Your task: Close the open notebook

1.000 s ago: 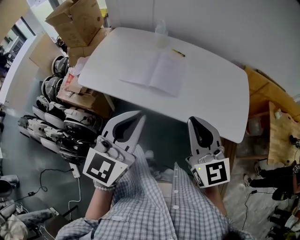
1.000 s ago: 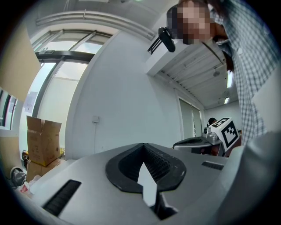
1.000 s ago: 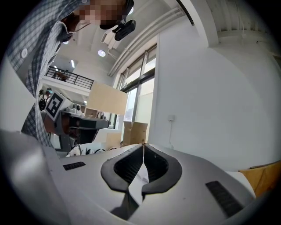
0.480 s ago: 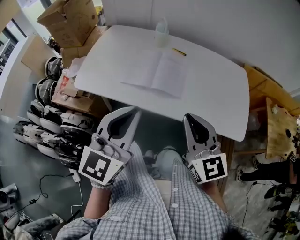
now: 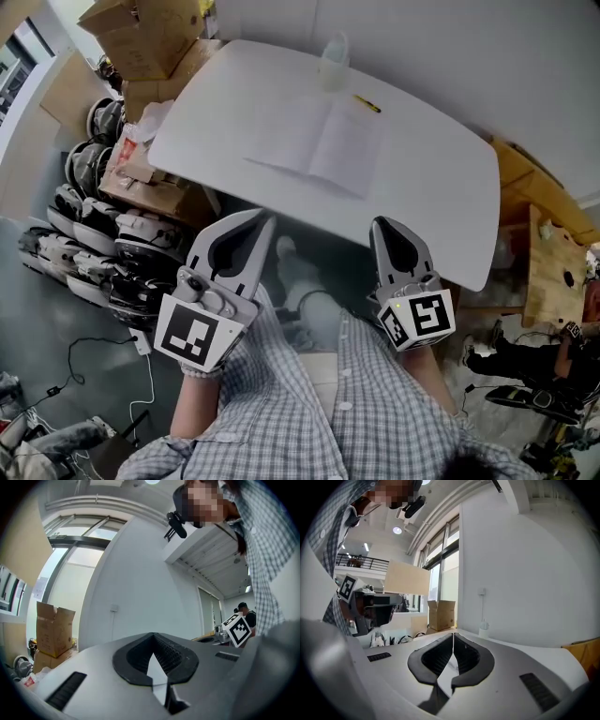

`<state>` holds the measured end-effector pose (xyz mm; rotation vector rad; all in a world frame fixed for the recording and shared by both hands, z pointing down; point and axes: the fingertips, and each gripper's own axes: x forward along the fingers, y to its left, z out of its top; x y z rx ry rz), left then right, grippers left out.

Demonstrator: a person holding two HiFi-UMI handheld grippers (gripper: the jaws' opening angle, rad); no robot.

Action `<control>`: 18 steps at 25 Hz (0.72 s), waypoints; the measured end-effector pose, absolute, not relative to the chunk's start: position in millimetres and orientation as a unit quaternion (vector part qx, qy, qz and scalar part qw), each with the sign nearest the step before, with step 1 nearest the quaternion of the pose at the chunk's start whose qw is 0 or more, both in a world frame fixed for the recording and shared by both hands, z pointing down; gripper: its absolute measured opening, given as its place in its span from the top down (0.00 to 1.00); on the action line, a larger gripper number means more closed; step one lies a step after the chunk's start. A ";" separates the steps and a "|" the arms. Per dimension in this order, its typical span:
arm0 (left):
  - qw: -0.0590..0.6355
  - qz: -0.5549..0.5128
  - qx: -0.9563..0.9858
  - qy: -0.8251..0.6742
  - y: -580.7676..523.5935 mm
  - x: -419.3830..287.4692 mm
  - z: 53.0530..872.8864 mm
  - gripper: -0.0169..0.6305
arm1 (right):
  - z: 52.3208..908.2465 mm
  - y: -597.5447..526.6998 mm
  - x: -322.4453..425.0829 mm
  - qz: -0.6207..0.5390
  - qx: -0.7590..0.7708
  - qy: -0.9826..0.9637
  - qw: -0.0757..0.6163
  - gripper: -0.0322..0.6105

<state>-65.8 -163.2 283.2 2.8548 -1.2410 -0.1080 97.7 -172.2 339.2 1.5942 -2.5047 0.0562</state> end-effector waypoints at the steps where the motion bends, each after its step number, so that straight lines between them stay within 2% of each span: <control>1: 0.014 -0.034 0.915 -0.402 -166.3 -67.5 284.7 0.96 | 342.2 -178.0 98.5 0.024 0.534 -0.841 0.084 0.92; 11: 0.031 -0.008 0.896 -0.442 -212.0 -95.3 303.4 0.96 | 389.8 -242.2 93.0 0.132 0.524 -0.840 0.056 0.92; 18: 0.050 -0.001 0.897 -0.438 -241.2 -93.4 317.9 0.96 | 448.3 -266.4 90.6 0.257 0.517 -0.815 0.042 0.92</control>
